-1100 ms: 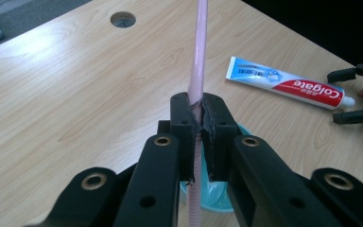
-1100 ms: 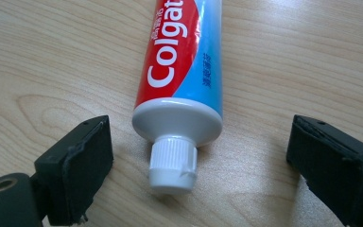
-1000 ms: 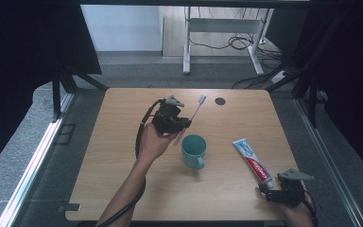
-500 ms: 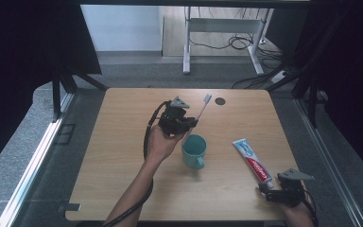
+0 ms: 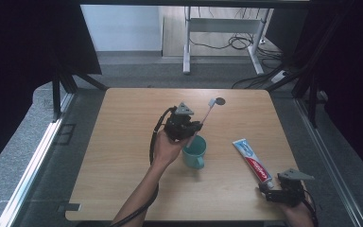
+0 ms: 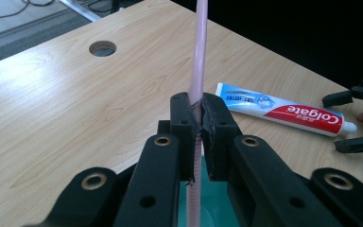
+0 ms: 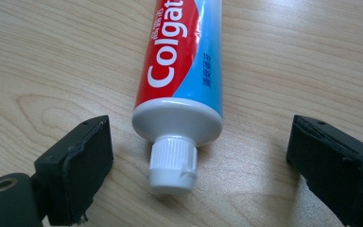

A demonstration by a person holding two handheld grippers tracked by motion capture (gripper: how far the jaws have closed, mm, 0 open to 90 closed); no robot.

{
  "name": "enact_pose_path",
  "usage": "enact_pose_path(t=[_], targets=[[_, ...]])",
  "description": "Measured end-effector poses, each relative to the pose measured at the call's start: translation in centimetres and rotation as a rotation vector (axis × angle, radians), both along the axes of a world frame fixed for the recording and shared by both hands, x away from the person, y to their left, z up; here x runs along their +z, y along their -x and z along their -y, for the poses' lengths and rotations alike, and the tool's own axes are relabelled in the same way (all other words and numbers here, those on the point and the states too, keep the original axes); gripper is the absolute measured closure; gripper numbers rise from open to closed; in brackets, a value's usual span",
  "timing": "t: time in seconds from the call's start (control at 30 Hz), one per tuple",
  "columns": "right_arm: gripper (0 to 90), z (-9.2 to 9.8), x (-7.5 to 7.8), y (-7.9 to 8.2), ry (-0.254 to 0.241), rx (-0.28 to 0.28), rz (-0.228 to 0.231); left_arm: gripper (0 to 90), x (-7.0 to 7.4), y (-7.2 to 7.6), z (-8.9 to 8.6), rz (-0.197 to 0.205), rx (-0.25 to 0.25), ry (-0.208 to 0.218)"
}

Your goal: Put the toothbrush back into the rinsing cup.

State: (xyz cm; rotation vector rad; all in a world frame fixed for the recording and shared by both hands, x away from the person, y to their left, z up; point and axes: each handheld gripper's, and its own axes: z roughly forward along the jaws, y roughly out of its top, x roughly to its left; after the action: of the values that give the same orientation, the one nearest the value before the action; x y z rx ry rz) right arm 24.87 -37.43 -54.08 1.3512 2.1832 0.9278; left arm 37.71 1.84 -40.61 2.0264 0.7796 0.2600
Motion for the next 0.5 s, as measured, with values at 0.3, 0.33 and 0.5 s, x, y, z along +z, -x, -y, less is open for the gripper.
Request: enact_pose_path(t=[0.3, 0.33, 0.5], targets=[[7.4, 0.0, 0.0, 0.0, 0.000, -0.001, 0.000, 84.2, -1.4, 0.4, -0.3, 0.018, 0.002, 0.020], [7.4, 0.0, 0.0, 0.0, 0.000, -0.001, 0.000, 84.2, -1.6, 0.4, -0.3, 0.020, 0.003, 0.023], [7.4, 0.0, 0.0, 0.0, 0.001, -0.001, 0.000, 84.1, -2.2, 0.6, -0.4, 0.018, 0.002, 0.033]])
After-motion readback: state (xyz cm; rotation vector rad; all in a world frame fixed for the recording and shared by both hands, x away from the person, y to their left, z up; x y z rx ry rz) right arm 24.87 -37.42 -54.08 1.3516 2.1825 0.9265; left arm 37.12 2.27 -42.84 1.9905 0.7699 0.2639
